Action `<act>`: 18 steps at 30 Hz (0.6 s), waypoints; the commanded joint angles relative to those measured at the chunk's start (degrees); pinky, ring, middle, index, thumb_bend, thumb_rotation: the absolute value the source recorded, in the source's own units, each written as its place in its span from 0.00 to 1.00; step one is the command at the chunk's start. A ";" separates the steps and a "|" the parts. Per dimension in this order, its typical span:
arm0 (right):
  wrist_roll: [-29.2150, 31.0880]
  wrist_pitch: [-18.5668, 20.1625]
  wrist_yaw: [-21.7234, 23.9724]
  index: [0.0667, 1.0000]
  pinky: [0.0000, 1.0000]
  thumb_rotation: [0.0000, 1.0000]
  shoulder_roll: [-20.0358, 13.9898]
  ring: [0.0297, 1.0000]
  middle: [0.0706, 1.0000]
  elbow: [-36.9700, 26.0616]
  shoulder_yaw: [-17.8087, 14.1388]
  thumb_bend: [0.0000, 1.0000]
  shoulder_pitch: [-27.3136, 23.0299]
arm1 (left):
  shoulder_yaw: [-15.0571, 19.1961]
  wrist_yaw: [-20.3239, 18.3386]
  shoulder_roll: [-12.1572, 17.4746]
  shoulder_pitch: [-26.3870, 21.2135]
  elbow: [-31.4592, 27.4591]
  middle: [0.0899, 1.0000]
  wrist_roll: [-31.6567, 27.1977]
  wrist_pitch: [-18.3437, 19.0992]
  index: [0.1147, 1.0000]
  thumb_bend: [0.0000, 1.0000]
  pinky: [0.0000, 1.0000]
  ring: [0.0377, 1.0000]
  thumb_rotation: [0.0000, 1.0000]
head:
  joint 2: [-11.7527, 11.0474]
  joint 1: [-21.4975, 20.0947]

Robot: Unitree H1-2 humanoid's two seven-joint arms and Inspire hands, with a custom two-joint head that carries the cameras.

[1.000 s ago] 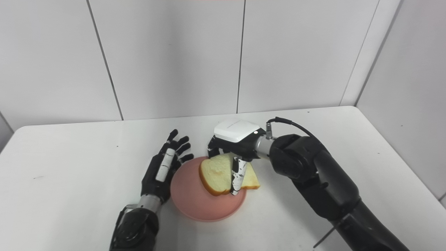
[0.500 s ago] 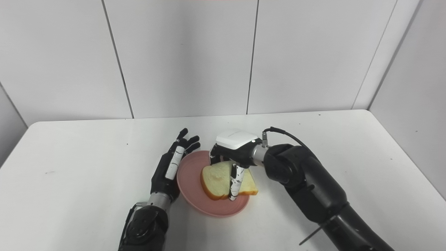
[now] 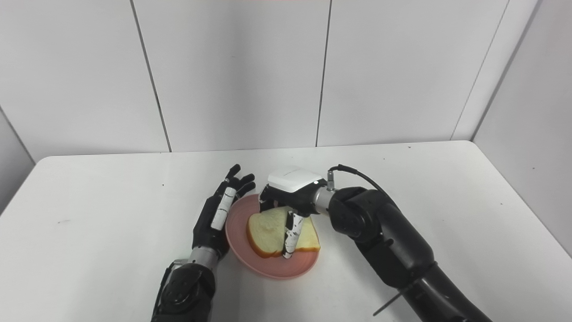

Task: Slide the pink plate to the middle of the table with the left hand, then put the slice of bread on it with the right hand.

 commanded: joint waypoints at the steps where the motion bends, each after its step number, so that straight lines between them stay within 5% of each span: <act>1: 0.68 -0.49 -0.28 0.45 0.43 0.14 0.14 0.52 0.59 -1.57 0.01 0.53 -2.93 | 0.20 1.16 -0.32 1.04 2.37 0.82 0.36 2.00 0.90 0.83 0.76 0.85 0.71 | 0.00 0.01; 18: 0.77 1.18 3.52 0.46 0.43 0.14 1.07 0.52 0.61 -5.14 0.46 0.52 -3.92 | -0.04 0.61 -0.28 0.87 3.43 0.93 0.18 1.35 0.94 0.83 0.78 0.88 0.74 | 0.43 -0.13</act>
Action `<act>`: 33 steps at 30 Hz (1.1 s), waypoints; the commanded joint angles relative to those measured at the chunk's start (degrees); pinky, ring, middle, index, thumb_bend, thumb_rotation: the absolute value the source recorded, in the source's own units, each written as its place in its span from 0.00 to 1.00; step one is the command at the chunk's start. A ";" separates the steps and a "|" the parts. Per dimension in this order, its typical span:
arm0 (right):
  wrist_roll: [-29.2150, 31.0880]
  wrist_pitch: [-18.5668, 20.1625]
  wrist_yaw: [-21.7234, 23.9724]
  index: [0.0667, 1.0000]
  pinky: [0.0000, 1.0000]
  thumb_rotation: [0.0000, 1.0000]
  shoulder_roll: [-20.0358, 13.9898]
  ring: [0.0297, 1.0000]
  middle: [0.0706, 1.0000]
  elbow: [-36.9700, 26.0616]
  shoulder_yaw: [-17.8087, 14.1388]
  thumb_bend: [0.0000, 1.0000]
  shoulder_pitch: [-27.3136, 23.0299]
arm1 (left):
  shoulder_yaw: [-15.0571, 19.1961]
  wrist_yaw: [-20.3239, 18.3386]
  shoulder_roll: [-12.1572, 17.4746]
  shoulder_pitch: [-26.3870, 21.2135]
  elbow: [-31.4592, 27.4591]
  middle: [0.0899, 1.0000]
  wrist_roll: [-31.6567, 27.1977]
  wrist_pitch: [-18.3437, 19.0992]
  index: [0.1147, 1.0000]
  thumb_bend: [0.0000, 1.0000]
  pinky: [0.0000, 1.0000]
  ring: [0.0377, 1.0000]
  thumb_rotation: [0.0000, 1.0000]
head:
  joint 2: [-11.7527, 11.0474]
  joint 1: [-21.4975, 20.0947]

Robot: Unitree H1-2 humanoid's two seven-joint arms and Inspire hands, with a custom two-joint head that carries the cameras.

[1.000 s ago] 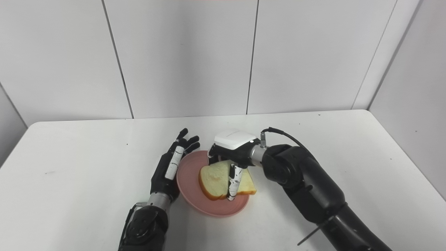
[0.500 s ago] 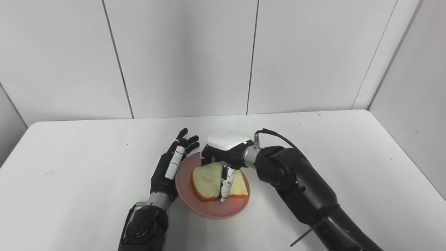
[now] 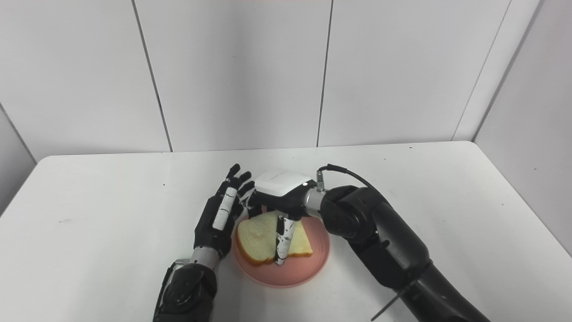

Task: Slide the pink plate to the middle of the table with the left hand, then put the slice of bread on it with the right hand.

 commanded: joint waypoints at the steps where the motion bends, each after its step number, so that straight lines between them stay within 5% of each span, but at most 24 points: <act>1: 0.38 0.80 -0.87 0.46 0.44 0.14 0.18 0.53 0.61 -0.76 -0.69 0.52 -2.92 | 0.17 0.52 -0.16 1.25 2.29 0.93 0.04 2.71 0.94 0.83 0.78 0.88 0.74 | 0.08 0.00; 23: -5.70 -0.92 -1.42 0.46 0.45 0.15 -1.68 0.55 0.61 0.00 1.70 0.52 -3.08 | 0.22 0.13 -0.09 1.79 1.12 0.83 -0.51 3.45 0.91 0.84 0.79 0.87 0.72 | 0.47 -0.40; 24: -6.22 -0.84 -1.10 0.49 0.47 0.16 -1.81 0.57 0.63 -0.19 1.93 0.61 -3.09 | 0.21 0.08 -0.04 1.73 1.35 0.83 -0.48 3.25 0.91 0.84 0.79 0.87 0.72 | 0.43 -0.40; 25: -6.82 -0.60 -0.69 0.56 0.52 0.19 -1.92 0.62 0.66 -0.42 2.15 0.82 -3.10 | 0.18 0.08 0.00 1.68 1.52 0.83 -0.41 3.13 0.91 0.85 0.79 0.87 0.72 | 0.41 -0.41; 27: -7.51 0.01 0.32 0.63 0.61 0.21 -2.04 0.68 0.71 -0.86 2.33 0.96 -3.09 | 0.16 0.14 0.04 1.62 1.71 0.84 -0.33 3.03 0.91 0.84 0.79 0.87 0.72 | 0.39 -0.40; 33: -7.56 0.54 2.88 0.70 0.74 0.25 -2.26 0.78 0.78 -1.30 2.18 1.00 -3.21 | 0.14 -0.06 0.16 1.68 1.84 0.84 -0.37 2.88 0.91 0.82 0.79 0.87 0.72 | 0.44 -0.50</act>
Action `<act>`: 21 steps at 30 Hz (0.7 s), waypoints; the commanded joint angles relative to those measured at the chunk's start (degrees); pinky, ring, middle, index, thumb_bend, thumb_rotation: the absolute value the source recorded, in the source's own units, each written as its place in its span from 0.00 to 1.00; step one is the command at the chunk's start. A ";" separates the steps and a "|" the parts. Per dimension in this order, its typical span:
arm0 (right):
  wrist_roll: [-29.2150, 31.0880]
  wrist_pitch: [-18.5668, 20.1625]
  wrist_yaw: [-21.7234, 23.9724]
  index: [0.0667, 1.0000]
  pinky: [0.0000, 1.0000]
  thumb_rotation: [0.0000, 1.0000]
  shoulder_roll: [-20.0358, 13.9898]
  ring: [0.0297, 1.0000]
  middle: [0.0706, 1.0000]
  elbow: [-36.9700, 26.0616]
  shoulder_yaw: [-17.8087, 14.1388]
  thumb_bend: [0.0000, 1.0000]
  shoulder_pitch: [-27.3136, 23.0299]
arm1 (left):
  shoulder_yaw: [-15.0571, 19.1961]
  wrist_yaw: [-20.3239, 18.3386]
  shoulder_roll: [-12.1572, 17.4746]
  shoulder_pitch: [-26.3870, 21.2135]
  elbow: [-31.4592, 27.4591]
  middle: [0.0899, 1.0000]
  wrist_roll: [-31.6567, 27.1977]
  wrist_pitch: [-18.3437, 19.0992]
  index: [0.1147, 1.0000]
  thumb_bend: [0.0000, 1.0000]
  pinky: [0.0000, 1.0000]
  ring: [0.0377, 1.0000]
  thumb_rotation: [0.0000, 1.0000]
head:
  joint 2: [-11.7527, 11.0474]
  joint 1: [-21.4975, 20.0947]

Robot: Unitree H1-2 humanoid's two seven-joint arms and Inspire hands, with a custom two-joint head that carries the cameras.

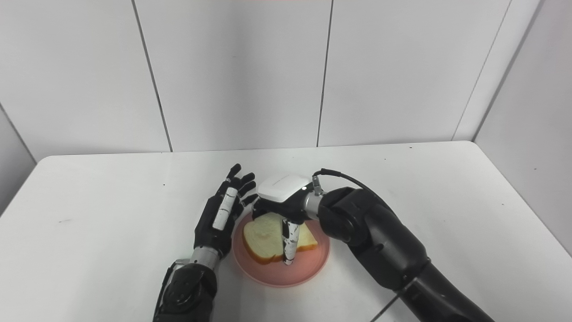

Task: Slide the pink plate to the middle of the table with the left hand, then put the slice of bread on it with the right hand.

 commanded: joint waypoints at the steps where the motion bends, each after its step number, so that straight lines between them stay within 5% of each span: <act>1: 0.08 1.09 1.39 0.71 0.75 0.26 -0.90 0.80 0.79 -1.68 -0.70 1.00 -3.07 | 0.12 -0.04 0.14 1.62 1.88 0.84 -0.19 2.99 0.91 0.82 0.79 0.87 0.72 | 0.08 0.03; 8: 0.30 2.79 6.69 0.80 0.83 0.35 -1.09 0.86 0.85 -2.85 -1.12 1.00 -4.12 | 0.41 -0.47 0.03 1.75 1.49 0.83 -0.78 3.31 0.92 0.80 0.80 0.87 0.71 | 0.16 -0.11; 16: 0.96 4.16 10.67 0.81 0.82 0.38 -2.08 0.86 0.86 -6.00 -2.90 1.00 -5.24 | 0.49 -0.29 0.03 1.75 1.55 0.84 -0.85 3.26 0.91 0.83 0.79 0.87 0.70 | 0.27 -0.12; 21: 6.80 8.22 14.87 0.79 0.74 0.36 -3.48 0.85 0.86 -9.93 -6.54 1.00 -5.93 | 0.41 0.14 0.12 1.71 1.59 0.84 -0.40 3.31 0.91 0.84 0.78 0.87 0.71 | 0.35 -0.07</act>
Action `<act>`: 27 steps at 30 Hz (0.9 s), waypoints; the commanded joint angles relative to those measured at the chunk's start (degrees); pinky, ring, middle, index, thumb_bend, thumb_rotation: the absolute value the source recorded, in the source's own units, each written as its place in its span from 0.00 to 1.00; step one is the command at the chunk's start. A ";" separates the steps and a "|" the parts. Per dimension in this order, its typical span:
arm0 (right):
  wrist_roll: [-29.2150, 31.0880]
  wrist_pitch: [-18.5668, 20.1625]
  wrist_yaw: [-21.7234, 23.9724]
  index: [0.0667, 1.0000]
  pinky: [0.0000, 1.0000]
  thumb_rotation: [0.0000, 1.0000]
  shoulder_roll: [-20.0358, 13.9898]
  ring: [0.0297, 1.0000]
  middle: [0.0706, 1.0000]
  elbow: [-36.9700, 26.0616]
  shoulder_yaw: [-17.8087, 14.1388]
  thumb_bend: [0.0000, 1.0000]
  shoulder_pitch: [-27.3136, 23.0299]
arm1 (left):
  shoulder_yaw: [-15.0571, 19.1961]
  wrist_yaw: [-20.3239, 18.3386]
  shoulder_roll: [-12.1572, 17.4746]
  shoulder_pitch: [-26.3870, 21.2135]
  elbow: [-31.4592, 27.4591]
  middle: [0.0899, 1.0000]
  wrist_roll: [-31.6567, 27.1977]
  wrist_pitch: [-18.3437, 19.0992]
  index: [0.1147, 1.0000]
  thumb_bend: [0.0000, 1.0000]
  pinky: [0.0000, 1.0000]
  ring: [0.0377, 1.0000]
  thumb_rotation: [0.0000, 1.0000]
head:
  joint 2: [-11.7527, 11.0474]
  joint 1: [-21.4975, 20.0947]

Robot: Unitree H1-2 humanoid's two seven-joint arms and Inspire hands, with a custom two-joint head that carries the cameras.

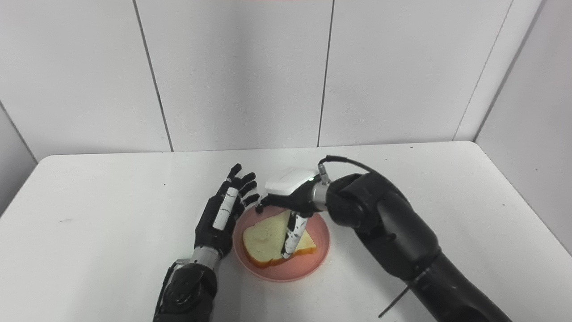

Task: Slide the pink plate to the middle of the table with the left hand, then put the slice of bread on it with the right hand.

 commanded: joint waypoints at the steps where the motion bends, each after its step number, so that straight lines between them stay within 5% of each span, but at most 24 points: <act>1: 3.73 2.52 1.22 0.78 0.73 0.36 -1.65 0.85 0.86 -2.80 -2.70 1.00 -3.77 | 0.30 0.81 0.14 1.72 1.57 0.84 0.09 3.32 0.91 0.84 0.78 0.87 0.71 | 0.01 -0.09; 8: 13.49 7.55 1.56 0.77 0.72 0.30 -4.36 0.83 0.83 -7.69 -8.37 1.00 -4.65 | 0.48 0.49 0.31 1.54 1.75 0.84 -0.19 3.82 0.90 0.85 0.77 0.87 0.71 | -0.14 -0.25; 14: 20.75 7.16 -3.26 0.79 0.77 0.32 -6.07 0.85 0.84 -6.20 -13.06 1.00 -2.63 | 0.52 0.75 0.22 1.40 1.32 0.83 -0.12 4.21 0.91 0.84 0.77 0.87 0.70 | -0.47 -0.26; 17: 22.17 3.56 -11.66 0.81 0.80 0.39 -4.44 0.88 0.86 -2.36 -16.15 1.00 2.57 | 0.50 0.79 0.43 1.26 1.74 0.83 0.13 3.60 0.91 0.84 0.77 0.87 0.71 | -0.59 -0.35; 22: 22.35 -2.74 -29.40 0.87 0.77 0.76 1.59 0.86 0.88 6.19 -19.84 0.98 10.76 | 0.24 0.82 0.92 1.51 1.65 0.82 0.78 3.21 0.91 0.83 0.74 0.85 0.74 | -1.09 -0.60; 27: 33.07 -6.67 -46.48 0.93 0.82 0.95 15.34 0.86 0.89 18.22 -29.99 0.90 16.47 | 0.52 0.44 1.54 1.96 1.26 0.83 0.59 3.05 0.91 0.85 0.75 0.86 0.74 | -2.09 -1.62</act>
